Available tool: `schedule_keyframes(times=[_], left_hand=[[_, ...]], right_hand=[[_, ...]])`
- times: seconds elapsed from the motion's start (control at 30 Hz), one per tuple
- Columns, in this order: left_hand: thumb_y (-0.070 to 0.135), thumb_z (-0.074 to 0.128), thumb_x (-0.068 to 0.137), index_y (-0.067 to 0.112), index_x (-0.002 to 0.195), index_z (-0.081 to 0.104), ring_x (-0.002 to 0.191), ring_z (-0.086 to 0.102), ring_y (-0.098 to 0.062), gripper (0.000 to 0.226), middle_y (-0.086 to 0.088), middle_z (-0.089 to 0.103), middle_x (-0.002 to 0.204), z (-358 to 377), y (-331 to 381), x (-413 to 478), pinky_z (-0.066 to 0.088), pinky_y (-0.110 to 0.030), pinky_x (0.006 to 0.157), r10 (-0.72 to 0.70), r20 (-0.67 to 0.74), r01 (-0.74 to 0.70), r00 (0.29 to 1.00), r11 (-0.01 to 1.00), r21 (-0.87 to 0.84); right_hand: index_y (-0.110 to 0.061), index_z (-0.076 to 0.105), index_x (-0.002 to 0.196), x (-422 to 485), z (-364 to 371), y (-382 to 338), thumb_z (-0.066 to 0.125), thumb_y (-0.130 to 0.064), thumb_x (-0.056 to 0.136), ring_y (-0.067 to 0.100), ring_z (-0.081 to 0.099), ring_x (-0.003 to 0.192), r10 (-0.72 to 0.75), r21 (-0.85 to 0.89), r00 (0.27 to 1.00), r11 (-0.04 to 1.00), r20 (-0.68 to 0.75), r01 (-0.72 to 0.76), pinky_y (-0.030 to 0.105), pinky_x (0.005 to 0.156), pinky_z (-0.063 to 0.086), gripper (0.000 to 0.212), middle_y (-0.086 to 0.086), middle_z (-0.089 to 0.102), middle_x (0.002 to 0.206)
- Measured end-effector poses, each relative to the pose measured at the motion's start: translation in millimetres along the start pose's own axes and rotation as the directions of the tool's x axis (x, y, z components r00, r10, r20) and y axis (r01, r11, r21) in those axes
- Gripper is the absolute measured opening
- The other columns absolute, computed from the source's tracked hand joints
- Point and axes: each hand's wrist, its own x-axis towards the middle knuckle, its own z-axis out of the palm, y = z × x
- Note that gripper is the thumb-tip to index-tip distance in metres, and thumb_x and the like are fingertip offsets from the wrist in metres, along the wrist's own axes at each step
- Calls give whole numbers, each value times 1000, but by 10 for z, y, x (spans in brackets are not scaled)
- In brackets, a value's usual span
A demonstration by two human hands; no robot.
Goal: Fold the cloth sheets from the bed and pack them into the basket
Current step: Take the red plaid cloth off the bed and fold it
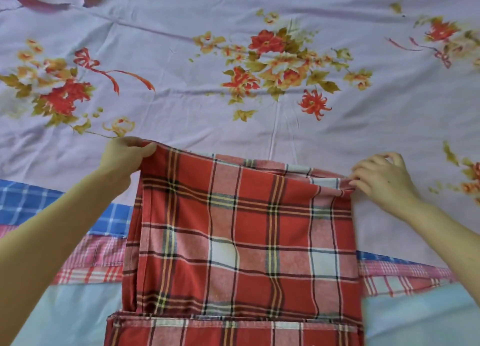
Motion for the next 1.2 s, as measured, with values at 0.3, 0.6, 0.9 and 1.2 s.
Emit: schedule_keyframes(times=[0.3,0.6,0.9,1.2], left_hand=[[4,65,86,16,66,51,59,49,-14,27,-4,53,64,227,-50,186,45,-28,62,-83,2,83,997,994,-69],[12,72,81,13,73,47,68,59,-18,27,-6,57,75,183,-102,296,55,-30,61,-142,132,128,981,986,108],[16,71,81,10,89,61,75,54,-19,15,-10,60,82,401,-311,83,47,-31,69,120,7,-116,993,936,331],[17,76,76,9,91,68,66,58,-12,19,1,64,76,-397,-1184,-1138,44,-17,58,-380,361,179,852,858,481]], right_hand=[[-14,69,86,281,18,133,57,-19,88,35,54,107,492,24,817,853,302,-522,40,90,36,13,11,66,106],[-11,71,79,130,400,-132,38,-39,82,32,63,74,129,30,992,991,7,-129,40,72,39,43,8,70,78],[2,63,97,360,445,-419,60,4,76,39,51,102,539,-119,823,842,180,-526,44,88,35,22,23,62,100],[-10,67,102,-416,-157,-2166,63,-13,80,33,61,89,278,332,956,914,-99,-231,47,91,40,23,8,68,97]])
